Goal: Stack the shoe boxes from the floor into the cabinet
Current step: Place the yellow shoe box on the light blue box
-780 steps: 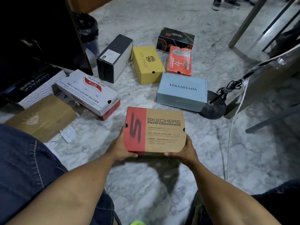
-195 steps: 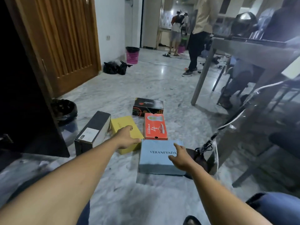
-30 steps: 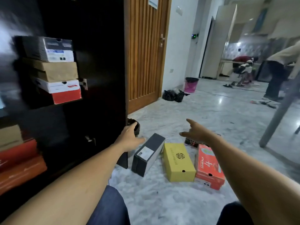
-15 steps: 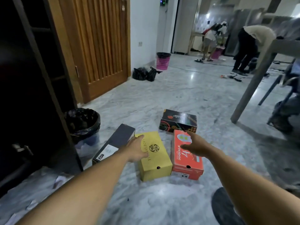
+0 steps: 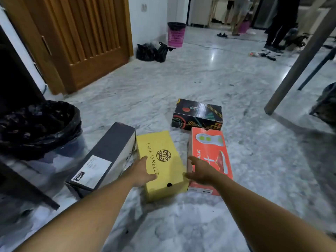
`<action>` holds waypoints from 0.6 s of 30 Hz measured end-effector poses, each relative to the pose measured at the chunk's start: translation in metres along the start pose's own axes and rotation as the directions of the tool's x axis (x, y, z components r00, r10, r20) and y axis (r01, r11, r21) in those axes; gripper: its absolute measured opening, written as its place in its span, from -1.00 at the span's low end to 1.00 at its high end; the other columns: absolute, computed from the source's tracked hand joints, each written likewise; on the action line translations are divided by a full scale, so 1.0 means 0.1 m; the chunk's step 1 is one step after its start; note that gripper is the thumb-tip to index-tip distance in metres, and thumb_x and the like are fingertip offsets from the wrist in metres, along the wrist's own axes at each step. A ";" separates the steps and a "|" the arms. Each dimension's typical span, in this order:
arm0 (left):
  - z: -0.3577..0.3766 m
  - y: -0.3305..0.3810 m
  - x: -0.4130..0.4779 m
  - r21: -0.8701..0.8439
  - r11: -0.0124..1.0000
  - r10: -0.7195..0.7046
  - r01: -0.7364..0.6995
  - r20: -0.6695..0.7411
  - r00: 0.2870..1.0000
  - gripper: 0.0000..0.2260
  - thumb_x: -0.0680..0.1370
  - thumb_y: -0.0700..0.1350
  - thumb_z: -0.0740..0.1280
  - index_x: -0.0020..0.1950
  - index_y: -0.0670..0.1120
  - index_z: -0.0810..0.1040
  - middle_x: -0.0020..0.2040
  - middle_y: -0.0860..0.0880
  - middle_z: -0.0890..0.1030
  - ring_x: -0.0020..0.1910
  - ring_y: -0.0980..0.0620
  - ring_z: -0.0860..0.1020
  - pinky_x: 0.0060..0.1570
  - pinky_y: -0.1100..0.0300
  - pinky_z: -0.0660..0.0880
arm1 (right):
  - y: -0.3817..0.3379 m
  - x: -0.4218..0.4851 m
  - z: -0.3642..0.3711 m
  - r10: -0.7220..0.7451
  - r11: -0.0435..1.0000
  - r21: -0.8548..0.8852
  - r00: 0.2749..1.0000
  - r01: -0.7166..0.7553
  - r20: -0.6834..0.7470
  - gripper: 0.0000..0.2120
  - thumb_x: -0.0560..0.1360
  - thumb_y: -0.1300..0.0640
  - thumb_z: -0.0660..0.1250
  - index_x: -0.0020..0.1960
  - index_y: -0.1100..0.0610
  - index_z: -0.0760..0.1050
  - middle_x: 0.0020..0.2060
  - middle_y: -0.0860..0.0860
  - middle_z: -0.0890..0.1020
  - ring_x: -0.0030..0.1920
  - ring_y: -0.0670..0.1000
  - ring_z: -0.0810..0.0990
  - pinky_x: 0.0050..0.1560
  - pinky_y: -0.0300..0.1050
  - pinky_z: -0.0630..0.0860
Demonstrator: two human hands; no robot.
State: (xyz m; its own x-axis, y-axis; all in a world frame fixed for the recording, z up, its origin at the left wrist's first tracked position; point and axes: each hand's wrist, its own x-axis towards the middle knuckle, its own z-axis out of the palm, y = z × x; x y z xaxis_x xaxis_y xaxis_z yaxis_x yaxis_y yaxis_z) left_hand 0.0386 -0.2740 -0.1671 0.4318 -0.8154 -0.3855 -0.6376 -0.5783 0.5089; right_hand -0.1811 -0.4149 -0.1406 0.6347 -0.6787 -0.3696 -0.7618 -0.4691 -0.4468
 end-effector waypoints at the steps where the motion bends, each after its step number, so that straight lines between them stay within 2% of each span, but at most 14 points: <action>1: 0.07 -0.03 0.05 -0.023 1.000 -0.016 0.016 0.019 1.000 0.01 0.41 0.22 0.48 0.62 -0.09 -0.06 0.61 -0.11 0.10 0.55 -0.12 0.19 0.44 -0.01 0.28 | 0.00 0.04 0.05 -0.002 1.000 0.006 1.000 0.002 0.013 -0.22 0.53 0.00 0.40 0.60 0.10 0.07 0.49 0.15 0.35 0.45 0.14 0.38 0.35 -0.08 0.36; 4: 0.23 -0.07 0.14 -0.082 0.996 -0.040 0.046 0.077 0.996 0.02 0.42 0.17 0.50 0.62 -0.14 -0.08 0.58 -0.09 0.21 0.51 -0.10 0.27 0.41 0.08 0.31 | -0.02 0.13 0.20 -0.011 1.000 0.029 0.999 0.009 0.051 -0.20 0.50 -0.02 0.42 0.60 0.08 0.08 0.42 0.15 0.44 0.38 0.13 0.45 0.29 -0.07 0.44; 7: 0.32 -0.07 0.20 -0.129 0.991 -0.033 0.043 0.082 0.996 -0.25 0.42 0.08 0.53 0.47 -0.10 0.25 0.39 -0.03 0.48 0.32 -0.05 0.46 0.28 0.12 0.42 | -0.04 0.18 0.31 -0.008 1.000 0.011 0.998 0.007 0.061 -0.15 0.46 -0.09 0.43 0.59 0.07 0.08 0.41 0.15 0.46 0.38 0.16 0.44 0.30 -0.04 0.44; 9: 0.35 -0.06 0.20 -0.129 0.991 -0.035 0.046 0.091 0.995 -0.38 0.39 0.11 0.55 0.33 -0.03 0.38 0.27 0.02 0.56 0.22 -0.02 0.51 0.21 0.12 0.46 | -0.06 0.20 0.33 0.004 1.000 0.024 0.997 -0.005 0.072 -0.13 0.46 -0.09 0.45 0.60 0.09 0.07 0.45 0.14 0.41 0.41 0.17 0.40 0.33 -0.05 0.40; 13: 0.34 -0.06 0.12 0.025 0.999 -0.043 0.039 0.153 0.987 -0.38 0.36 0.21 0.51 0.29 -0.01 0.40 0.23 0.02 0.54 0.20 -0.04 0.50 0.16 0.10 0.49 | -0.03 0.20 0.33 0.038 0.998 0.050 0.994 -0.043 0.098 -0.10 0.43 -0.08 0.49 0.60 0.12 0.09 0.46 0.14 0.39 0.42 0.14 0.40 0.33 -0.08 0.40; 18: 0.40 -0.07 -0.13 0.247 0.964 0.051 -0.103 0.208 0.977 -0.49 0.39 0.26 0.38 0.17 -0.05 0.45 0.11 -0.04 0.54 0.05 -0.07 0.53 0.04 0.00 0.55 | 0.09 0.10 0.27 0.066 0.998 0.001 0.990 -0.067 0.123 -0.11 0.40 -0.12 0.50 0.58 0.11 0.15 0.44 0.11 0.43 0.39 0.12 0.44 0.29 -0.09 0.42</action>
State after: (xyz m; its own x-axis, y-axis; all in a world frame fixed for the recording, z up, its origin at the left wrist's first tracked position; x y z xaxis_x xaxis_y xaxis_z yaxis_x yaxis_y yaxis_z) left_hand 0.0114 -0.2586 -0.1964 0.2566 -0.8203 -0.5111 -0.8161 -0.4672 0.3402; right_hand -0.1783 -0.4103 -0.1707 0.5938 -0.6336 -0.4959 -0.8025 -0.4217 -0.4221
